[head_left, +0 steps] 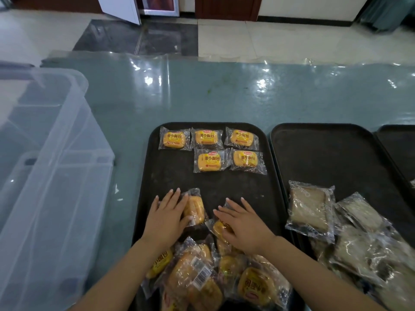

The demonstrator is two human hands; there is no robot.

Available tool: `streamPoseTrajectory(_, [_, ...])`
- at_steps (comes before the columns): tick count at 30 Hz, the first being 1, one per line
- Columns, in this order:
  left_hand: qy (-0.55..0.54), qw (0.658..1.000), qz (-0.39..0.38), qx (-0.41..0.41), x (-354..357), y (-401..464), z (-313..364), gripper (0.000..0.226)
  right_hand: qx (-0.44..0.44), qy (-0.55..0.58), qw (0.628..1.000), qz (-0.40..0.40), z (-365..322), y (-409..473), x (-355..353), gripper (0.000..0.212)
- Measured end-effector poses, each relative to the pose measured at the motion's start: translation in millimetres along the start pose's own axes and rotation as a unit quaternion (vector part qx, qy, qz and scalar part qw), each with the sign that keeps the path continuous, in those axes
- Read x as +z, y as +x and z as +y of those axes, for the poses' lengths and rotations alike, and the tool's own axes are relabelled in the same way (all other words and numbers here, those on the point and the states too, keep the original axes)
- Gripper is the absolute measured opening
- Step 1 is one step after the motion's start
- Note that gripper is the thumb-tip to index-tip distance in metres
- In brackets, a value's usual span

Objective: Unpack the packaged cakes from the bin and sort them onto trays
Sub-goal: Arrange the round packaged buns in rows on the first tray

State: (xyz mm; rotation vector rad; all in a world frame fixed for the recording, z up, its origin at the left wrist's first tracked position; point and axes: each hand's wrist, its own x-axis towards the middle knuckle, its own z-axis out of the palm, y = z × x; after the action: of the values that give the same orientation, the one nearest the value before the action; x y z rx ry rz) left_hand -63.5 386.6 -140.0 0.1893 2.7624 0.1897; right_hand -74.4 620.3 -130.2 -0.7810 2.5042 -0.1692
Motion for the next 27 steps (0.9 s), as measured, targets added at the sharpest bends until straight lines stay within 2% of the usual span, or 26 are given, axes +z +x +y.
streamPoseTrajectory(3, [-0.022, 0.998, 0.057, 0.006, -4, 4, 0, 0.053, -0.004, 0.002, 1.000, 0.007, -5, 5, 0, 0.075])
streamPoseTrajectory(5, [-0.052, 0.997, 0.046, 0.030, -4, 4, 0, 0.053, -0.001, 0.009, 1.000, 0.011, -7, 8, 3, 0.078])
streamPoseTrajectory(7, [-0.049, 0.998, 0.012, 0.036, -2, 3, 2, 0.066, 0.011, 0.024, 1.000, 0.010, -6, 10, 10, 0.084])
streamPoseTrajectory(10, [-0.007, 0.999, -0.035, 0.011, 4, 5, 5, 0.090, 0.027, 0.043, 0.999, 0.018, -5, 10, 18, 0.081])
streamPoseTrajectory(12, [-0.019, 0.999, -0.034, -0.004, 5, 7, 8, 0.088, 0.031, 0.039, 0.999, 0.018, -6, 10, 18, 0.079])
streamPoseTrajectory(14, [-0.067, 0.998, 0.004, -0.015, 4, 10, 8, 0.077, 0.033, 0.037, 0.999, 0.015, -7, 10, 16, 0.081])
streamPoseTrajectory(16, [-0.176, 0.982, 0.040, -0.054, -2, 10, 9, 0.068, 0.029, 0.037, 0.999, 0.017, -7, 11, 12, 0.082])
streamPoseTrajectory(17, [-0.260, 0.962, 0.037, -0.077, -6, 10, 8, 0.062, 0.027, 0.037, 0.999, 0.022, -7, 12, 11, 0.080])
streamPoseTrajectory(19, [-0.442, 0.889, 0.006, -0.118, -14, 10, 8, 0.050, 0.022, 0.041, 0.998, 0.039, -9, 13, 7, 0.077])
streamPoseTrajectory(20, [-0.499, 0.858, 0.008, -0.125, -16, 11, 7, 0.046, 0.018, 0.043, 0.998, 0.048, -11, 15, 5, 0.075])
streamPoseTrajectory(21, [-0.508, 0.851, 0.024, -0.130, -16, 13, 4, 0.041, 0.013, 0.046, 0.997, 0.053, -13, 17, 4, 0.073])
streamPoseTrajectory(24, [-0.459, 0.871, 0.086, -0.154, -10, 16, -9, 0.038, -0.004, 0.044, 0.998, 0.045, -22, 27, 2, 0.069])
streamPoseTrajectory(27, [-0.428, 0.881, 0.105, -0.174, -1, 19, -20, 0.039, -0.015, 0.042, 0.998, 0.033, -29, 40, 4, 0.070])
